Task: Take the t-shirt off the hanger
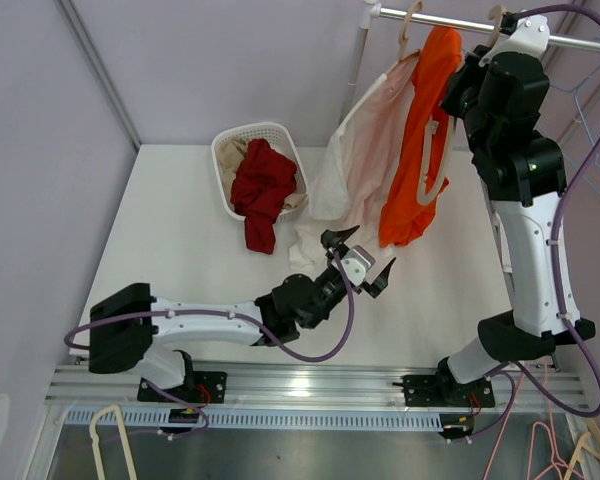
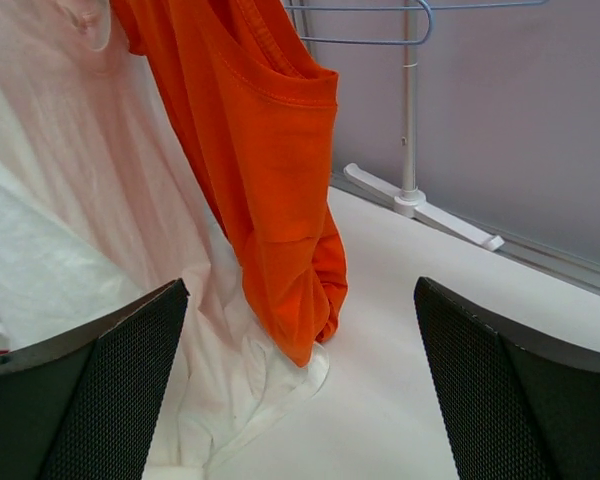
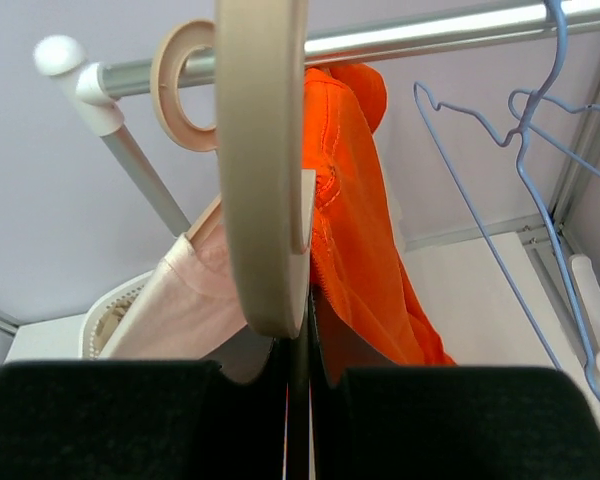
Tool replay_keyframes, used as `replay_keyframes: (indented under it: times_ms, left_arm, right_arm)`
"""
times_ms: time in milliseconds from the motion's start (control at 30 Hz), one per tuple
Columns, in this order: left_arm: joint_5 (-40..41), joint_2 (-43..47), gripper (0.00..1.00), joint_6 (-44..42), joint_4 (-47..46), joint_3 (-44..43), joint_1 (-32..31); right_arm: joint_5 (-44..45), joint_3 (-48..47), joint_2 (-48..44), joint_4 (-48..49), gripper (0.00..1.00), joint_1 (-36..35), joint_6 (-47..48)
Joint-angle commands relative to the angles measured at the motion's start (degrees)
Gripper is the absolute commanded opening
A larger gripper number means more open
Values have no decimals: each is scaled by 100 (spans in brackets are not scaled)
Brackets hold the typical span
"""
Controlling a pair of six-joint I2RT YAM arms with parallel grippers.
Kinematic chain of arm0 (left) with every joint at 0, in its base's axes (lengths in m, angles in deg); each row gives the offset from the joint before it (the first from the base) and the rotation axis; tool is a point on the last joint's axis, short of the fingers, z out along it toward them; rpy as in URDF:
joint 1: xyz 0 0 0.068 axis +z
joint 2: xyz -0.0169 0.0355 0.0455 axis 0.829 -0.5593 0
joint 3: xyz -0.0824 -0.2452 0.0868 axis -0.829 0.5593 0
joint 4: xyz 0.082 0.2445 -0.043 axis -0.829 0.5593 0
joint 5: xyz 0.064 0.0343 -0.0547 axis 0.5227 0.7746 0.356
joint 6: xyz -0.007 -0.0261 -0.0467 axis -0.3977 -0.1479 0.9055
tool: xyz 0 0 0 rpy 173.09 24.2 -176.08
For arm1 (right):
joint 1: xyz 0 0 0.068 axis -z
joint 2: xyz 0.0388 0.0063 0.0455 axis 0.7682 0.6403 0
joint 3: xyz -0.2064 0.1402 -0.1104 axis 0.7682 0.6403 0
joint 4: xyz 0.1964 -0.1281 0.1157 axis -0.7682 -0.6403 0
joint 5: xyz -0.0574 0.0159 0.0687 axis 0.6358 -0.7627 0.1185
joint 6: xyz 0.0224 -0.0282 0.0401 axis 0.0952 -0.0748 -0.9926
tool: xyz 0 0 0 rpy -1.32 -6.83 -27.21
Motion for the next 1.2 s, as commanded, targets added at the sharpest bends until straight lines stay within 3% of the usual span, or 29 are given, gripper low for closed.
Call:
replay_keyframes:
  times_ms: [0, 167, 567, 1167]
  left_arm:
    - [-693, -430, 100, 102, -912, -200, 158]
    - [-818, -1336, 100, -302, -2458, -295, 237]
    - [-940, -2575, 100, -759, -2759, -1324, 510]
    - [-1556, -3648, 93, -530, -1345, -3460, 1169]
  right_arm:
    - [-83, -96, -408, 468, 0, -64, 3]
    - [-136, -272, -566, 214, 0, -108, -59]
    - [-478, -290, -804, -6, 0, -222, -261]
    - [-338, -422, -734, -208, 0, -837, -296]
